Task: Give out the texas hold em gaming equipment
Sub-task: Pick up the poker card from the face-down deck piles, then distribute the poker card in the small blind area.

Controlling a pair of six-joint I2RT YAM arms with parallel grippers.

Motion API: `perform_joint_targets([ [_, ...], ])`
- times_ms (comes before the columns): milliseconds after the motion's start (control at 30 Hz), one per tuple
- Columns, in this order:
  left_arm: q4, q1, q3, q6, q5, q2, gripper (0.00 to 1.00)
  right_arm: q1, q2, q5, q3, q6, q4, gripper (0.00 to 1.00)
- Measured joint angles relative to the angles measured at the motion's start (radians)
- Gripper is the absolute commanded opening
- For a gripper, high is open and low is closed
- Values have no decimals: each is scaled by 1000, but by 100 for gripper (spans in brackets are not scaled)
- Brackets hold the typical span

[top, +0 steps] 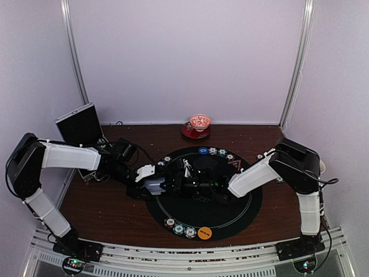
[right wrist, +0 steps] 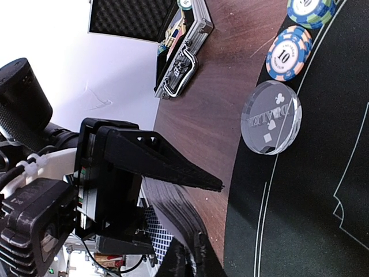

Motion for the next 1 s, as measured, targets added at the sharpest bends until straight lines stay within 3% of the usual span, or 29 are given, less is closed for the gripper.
perform_joint_targets([
  [67,0,0,0,0,-8,0,54,0,0,-1,0,0,0,0],
  [400,5,2,-1,-1,-15,2,56,0,-27,-1,-7,0,0,0],
  [1000,23,-2,-2,-5,-43,2,56,-63,-203,20,-178,2,30,0],
])
